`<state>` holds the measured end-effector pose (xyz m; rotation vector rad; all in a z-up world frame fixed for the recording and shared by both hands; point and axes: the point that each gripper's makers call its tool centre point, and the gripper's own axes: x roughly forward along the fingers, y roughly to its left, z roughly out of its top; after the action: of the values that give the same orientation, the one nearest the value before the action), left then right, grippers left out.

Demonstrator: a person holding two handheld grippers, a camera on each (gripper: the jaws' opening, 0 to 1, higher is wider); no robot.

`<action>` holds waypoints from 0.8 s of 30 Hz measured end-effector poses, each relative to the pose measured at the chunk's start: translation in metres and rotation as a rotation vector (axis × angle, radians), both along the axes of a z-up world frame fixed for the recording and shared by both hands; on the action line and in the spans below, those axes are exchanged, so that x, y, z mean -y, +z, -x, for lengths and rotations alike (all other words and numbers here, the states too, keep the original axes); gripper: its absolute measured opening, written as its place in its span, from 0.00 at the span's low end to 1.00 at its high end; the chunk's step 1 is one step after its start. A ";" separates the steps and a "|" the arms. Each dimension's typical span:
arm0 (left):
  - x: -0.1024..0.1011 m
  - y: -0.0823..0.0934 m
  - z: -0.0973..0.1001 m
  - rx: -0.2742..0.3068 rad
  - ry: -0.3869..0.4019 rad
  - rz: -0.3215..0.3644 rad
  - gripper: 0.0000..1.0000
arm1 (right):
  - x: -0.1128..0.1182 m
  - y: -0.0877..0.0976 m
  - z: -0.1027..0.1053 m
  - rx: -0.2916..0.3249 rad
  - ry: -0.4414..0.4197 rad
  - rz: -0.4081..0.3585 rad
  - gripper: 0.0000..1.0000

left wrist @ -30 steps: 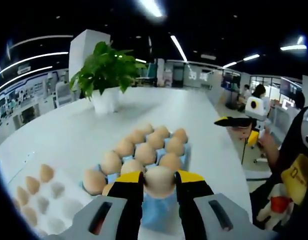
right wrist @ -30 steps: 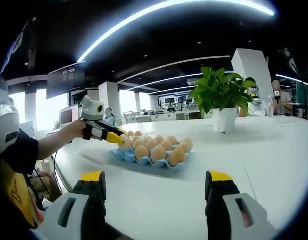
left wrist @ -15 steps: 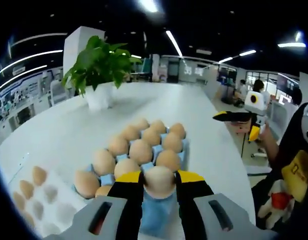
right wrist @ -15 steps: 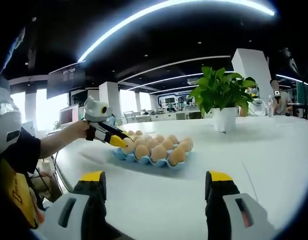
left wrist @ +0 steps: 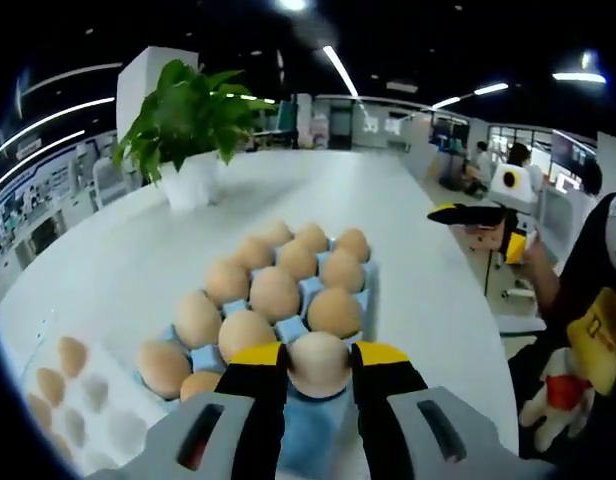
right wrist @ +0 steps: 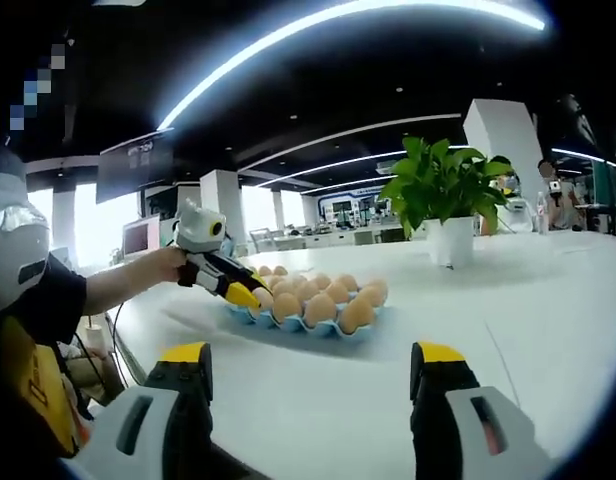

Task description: Pick up the eggs on the table and place them into the egg tray on the table

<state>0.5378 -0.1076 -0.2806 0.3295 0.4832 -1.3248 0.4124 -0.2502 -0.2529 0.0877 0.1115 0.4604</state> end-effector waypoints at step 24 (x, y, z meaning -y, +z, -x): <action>-0.004 -0.008 0.010 0.073 -0.062 -0.031 0.26 | 0.003 -0.009 0.003 -0.013 -0.009 -0.006 0.85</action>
<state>0.5278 -0.1040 -0.2885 0.4203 0.4358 -1.3616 0.4098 -0.2531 -0.2618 0.0974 0.1223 0.4516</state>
